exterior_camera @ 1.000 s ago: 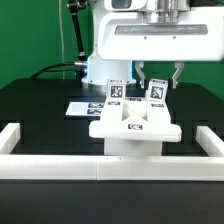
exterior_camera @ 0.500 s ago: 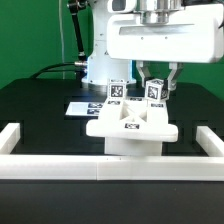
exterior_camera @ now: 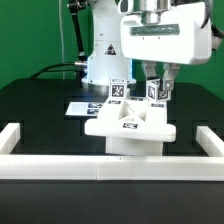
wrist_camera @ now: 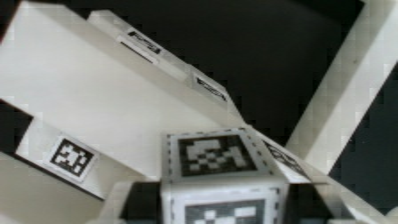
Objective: Assemble chair
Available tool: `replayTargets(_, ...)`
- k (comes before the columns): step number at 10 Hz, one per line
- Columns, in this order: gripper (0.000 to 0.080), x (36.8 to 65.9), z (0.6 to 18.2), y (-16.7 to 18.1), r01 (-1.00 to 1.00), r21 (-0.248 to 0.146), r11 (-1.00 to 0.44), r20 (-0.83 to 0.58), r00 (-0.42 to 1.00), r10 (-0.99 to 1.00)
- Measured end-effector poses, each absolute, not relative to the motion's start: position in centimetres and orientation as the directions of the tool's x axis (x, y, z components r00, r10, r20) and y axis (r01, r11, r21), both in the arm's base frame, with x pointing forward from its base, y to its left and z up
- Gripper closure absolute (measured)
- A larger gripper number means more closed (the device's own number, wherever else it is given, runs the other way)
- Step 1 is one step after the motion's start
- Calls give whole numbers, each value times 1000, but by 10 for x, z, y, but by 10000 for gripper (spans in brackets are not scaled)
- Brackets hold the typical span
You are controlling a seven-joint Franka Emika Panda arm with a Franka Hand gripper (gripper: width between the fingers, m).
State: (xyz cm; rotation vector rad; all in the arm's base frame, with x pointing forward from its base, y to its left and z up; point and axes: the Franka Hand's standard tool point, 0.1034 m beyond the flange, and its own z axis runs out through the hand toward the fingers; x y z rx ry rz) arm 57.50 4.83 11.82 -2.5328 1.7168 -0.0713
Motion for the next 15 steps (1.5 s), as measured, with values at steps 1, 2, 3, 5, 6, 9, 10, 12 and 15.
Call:
replayTargets(1, 512, 575, 118, 48, -924, -93, -370, -7, 372, -928)
replayTargets(2, 512, 575, 118, 48, -923, -93, -374, -6, 376, -926)
replayTargets(3, 363, 575, 118, 49, -912, -91, -401, -2, 403, -915)
replayTargets(5, 234, 575, 119, 52, -848, -89, -523, 8, 525, -851)
replayTargets(6, 169, 575, 119, 53, -784, -89, -615, 19, 616, -788)
replayTargets(9, 154, 575, 118, 56, -558, -77, -827, 44, 826, -561)
replayTargets(10, 151, 575, 118, 57, -469, -71, -880, 53, 880, -473)
replayTargets(12, 151, 575, 118, 55, -342, -62, -938, 62, 936, -346)
replayTargets(15, 151, 575, 118, 53, -156, -45, -987, 73, 985, -159)
